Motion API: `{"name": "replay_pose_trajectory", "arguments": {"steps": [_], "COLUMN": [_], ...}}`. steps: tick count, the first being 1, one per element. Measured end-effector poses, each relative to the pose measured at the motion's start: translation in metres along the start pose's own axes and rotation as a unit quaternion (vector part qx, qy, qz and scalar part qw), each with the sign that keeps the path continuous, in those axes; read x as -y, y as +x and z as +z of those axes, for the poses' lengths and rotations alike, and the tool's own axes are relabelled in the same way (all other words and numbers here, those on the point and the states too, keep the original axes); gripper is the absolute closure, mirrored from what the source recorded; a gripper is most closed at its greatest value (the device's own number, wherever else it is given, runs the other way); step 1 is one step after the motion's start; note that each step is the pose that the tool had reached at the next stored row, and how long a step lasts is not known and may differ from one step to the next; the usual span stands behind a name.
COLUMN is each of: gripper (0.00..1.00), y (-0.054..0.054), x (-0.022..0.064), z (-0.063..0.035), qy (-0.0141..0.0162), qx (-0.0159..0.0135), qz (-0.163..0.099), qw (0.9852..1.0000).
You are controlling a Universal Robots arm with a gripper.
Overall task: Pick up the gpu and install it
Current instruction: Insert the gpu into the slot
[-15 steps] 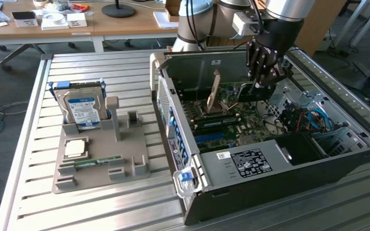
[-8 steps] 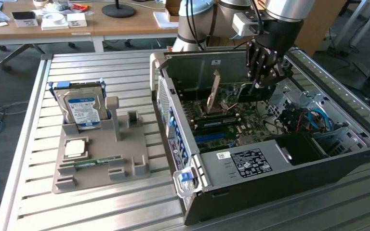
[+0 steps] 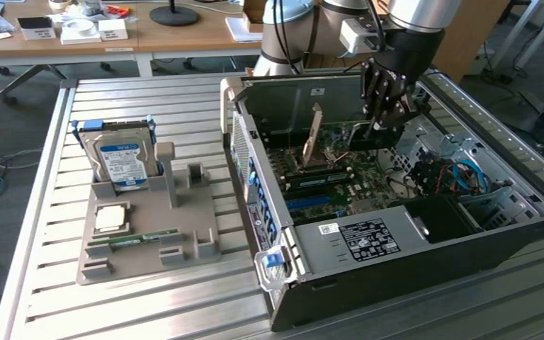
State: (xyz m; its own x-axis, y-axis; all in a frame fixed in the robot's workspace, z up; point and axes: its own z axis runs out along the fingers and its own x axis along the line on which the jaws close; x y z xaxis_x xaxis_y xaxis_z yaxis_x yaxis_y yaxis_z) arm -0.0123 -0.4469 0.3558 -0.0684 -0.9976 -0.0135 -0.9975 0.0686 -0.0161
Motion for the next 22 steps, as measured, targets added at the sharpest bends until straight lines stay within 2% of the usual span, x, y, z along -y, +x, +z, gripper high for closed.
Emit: {"name": "replay_pose_trajectory", "arguments": {"steps": [5,14,22], "gripper": [0.73,0.73,0.73], "y": [0.0,0.0,0.0], "x": [-0.0016,-0.0028,-0.0028], "z": [0.0017,0.0151,0.0154], "qy": [0.0001,0.0,0.0], "qx": [0.0002,0.0,0.0], "qz": [0.0,0.0,0.0], "qw": [1.0,1.0,1.0]}}
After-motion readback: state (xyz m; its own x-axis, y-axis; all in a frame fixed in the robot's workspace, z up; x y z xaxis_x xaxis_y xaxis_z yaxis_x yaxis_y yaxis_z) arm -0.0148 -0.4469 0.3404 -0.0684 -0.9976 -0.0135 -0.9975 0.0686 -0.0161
